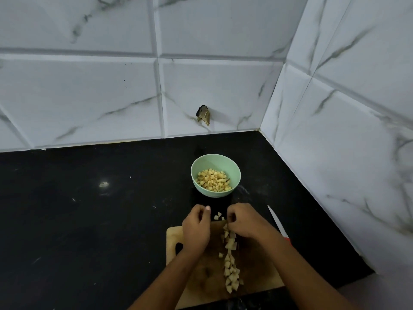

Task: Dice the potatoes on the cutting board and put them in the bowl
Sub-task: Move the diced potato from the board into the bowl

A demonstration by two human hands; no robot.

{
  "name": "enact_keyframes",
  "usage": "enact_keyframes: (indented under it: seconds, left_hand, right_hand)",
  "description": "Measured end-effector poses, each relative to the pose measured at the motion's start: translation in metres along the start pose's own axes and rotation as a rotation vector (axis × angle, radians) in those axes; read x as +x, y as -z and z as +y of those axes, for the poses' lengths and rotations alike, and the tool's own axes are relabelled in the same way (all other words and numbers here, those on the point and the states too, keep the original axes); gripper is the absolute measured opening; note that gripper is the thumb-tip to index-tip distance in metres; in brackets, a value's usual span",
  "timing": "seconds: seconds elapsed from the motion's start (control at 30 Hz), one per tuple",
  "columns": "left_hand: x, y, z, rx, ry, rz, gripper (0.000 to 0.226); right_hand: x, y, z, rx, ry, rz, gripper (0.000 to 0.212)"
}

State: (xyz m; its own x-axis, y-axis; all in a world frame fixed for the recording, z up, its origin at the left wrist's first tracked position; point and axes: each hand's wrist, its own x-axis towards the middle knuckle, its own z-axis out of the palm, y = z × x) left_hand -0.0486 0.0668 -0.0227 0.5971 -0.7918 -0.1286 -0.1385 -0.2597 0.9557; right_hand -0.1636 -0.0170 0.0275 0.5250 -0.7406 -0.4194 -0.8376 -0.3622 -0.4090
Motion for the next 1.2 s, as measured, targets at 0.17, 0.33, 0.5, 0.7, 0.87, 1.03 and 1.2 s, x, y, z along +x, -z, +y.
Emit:
enact_keyframes:
  seconds: [0.17, 0.33, 0.5, 0.7, 0.87, 1.03, 1.2]
  left_hand:
    - [0.022, 0.001, 0.011, 0.549, -0.159, -0.279, 0.040]
    - [0.042, -0.001, 0.023, 0.849, -0.275, -0.532, 0.046]
    - [0.046, -0.005, 0.029, 0.912, -0.392, -0.685, 0.038]
    - [0.047, -0.009, 0.032, 0.946, -0.427, -0.752, 0.019]
    - [0.053, -0.012, 0.040, 0.995, -0.352, -0.828, 0.018]
    - [0.063, -0.007, 0.044, 0.935, -0.175, -0.875, 0.019]
    - [0.064, -0.002, 0.044, 0.868, -0.132, -0.867, 0.012]
  right_hand:
    - [-0.015, 0.005, 0.017, 0.154, 0.077, 0.072, 0.010]
    - [-0.006, -0.002, 0.027, 0.119, -0.022, 0.209, 0.023]
    - [-0.005, -0.021, 0.026, -0.033, 0.018, 0.232, 0.037]
    - [-0.023, -0.032, 0.049, 0.136, 0.001, 0.403, 0.031]
    - [-0.038, -0.030, 0.084, -0.050, -0.162, 0.476, 0.029]
    - [-0.038, -0.032, 0.087, -0.188, -0.163, 0.408, 0.019]
    - [-0.026, -0.019, 0.086, -0.221, -0.257, 0.258, 0.013]
